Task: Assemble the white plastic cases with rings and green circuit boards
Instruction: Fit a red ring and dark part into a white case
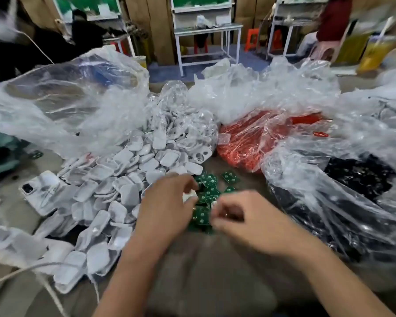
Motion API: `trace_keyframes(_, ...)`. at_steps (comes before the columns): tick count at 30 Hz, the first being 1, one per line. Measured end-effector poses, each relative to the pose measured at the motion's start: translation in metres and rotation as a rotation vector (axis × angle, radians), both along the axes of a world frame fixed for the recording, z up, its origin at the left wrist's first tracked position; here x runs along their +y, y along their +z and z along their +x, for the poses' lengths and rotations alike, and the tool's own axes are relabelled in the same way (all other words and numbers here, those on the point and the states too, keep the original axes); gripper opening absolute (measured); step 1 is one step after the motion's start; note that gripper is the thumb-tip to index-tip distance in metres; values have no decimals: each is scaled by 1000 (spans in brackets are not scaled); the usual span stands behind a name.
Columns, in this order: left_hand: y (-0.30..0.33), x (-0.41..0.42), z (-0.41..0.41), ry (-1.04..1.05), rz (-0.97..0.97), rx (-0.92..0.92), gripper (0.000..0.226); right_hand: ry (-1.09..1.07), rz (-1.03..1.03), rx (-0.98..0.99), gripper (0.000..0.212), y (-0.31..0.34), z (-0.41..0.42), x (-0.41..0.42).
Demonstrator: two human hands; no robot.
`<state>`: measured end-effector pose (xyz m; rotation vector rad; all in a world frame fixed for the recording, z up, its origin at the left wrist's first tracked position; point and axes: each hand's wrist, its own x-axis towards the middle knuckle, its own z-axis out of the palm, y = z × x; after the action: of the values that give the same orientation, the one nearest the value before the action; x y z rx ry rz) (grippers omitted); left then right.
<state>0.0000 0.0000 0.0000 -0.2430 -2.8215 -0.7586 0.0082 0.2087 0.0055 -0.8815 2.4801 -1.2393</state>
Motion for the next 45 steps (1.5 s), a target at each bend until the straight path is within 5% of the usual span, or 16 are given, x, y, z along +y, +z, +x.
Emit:
trace_keyframes(3, -2, 1, -34, 101, -196, -98, 38, -335, 82, 269, 7, -6, -48, -30)
trace_keyframes(6, -5, 6, -55, 76, -127, -141, 31, -280, 234, 437, 27, -20, -71, -48)
trace_keyframes(10, -11, -1, -68, 42, 28, -54, 40, -323, 89, 529, 24, -42, -84, -39)
trace_keyframes(22, -17, 3, -59, 84, 492, 50, 48, -336, -326, 171, 6, -33, -94, -33)
trace_keyframes(28, -17, 12, -55, 98, 451, 110, 40, -413, -333, 209, 8, -35, -94, -34)
trace_keyframes(32, -22, 13, -55, 65, 387, 111, 31, -406, -154, 377, 9, -41, -96, -33)
trace_keyframes(39, 9, 11, -87, 244, 283, 389, 9, -322, -11, 473, 18, -46, -98, -36)
trace_keyframes(45, 46, -8, -158, 356, 126, 274, 21, -395, -62, 524, 12, -37, -98, -43)
